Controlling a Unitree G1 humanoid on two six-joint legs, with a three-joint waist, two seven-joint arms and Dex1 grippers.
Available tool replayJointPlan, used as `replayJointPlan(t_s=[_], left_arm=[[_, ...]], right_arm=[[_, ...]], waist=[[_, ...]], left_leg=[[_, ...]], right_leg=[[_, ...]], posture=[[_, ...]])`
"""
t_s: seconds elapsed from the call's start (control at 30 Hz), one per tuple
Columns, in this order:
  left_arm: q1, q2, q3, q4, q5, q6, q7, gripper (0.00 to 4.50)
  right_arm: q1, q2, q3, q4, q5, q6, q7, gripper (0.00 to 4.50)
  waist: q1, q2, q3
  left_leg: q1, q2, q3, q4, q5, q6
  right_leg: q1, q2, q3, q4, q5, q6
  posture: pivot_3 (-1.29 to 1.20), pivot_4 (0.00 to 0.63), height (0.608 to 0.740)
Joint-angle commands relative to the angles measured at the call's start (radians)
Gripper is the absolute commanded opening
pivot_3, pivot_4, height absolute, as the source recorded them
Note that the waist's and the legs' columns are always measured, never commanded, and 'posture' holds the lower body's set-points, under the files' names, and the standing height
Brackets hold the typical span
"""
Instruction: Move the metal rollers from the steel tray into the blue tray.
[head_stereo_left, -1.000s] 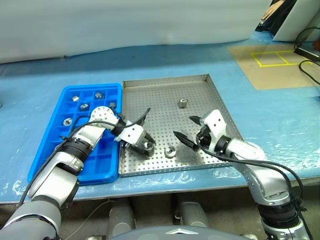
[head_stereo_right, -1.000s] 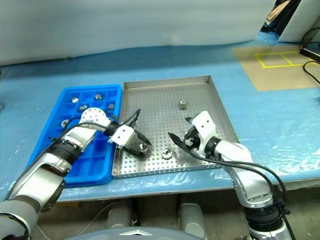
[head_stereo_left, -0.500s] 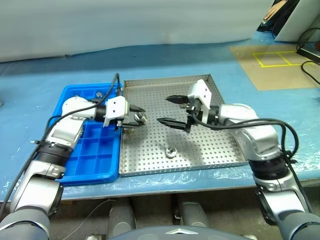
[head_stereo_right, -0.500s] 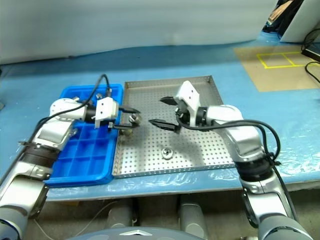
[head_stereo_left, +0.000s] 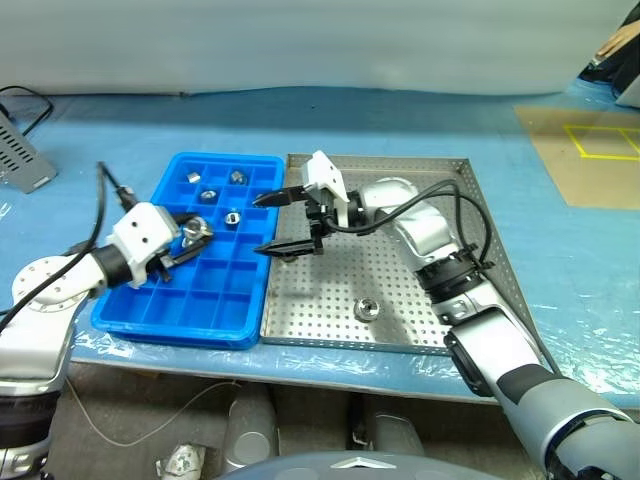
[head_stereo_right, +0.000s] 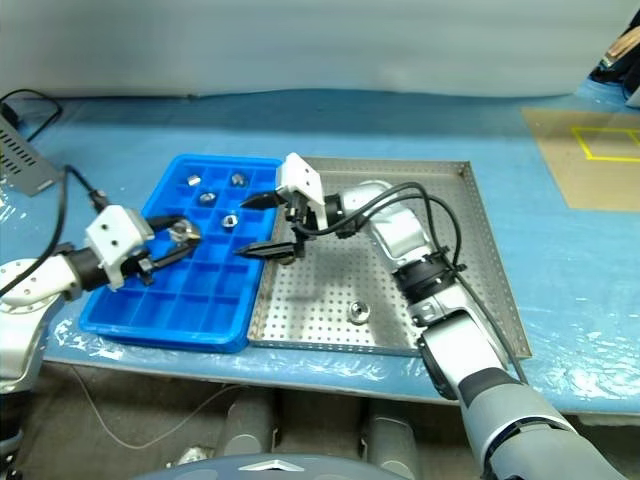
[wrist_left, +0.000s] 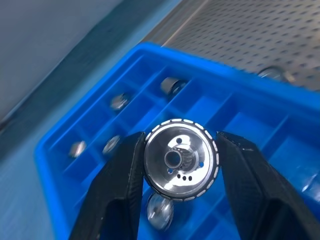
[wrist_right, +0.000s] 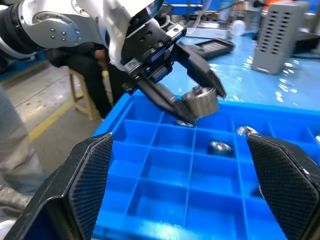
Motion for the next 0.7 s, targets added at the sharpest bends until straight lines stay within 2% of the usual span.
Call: replayJointPlan(t_s=[0.03,0.27,0.7], left_arm=[[0.088,-0.046,0.067,-0.096,-0.003,0.036,0.079,1.91],[0.162,-0.076,0.055,-0.096,0.003,0.034,0.125,1.91],[0.234,-0.026,0.011,-0.024,-0.017,-0.014,0.007,1.91]], right_arm=[[-0.042,0.045,-0.005,0.065,-0.015,-0.072,0.031,4.50],[-0.030,0.083,-0.007,0.073,-0.042,-0.092,0.053,4.50],[0.015,0.053,-0.025,0.012,-0.059,-0.058,0.005,4.50]], waist=[[0.012,0.000,0.000],[0.052,-0.001,0.000],[0.045,-0.001,0.000]], left_leg=[[0.000,0.001,0.000,0.000,0.000,0.000],[-0.001,0.003,-0.003,0.000,0.001,-0.001],[-0.001,0.002,-0.004,-0.001,0.001,-0.002]], right_leg=[[0.000,0.000,0.000,0.000,0.000,0.000],[0.000,0.001,-0.001,0.000,0.000,0.000],[-0.001,0.002,0.000,0.000,0.000,0.000]], posture=[[0.51,0.150,0.740],[0.50,0.150,0.740],[0.40,0.150,0.740]])
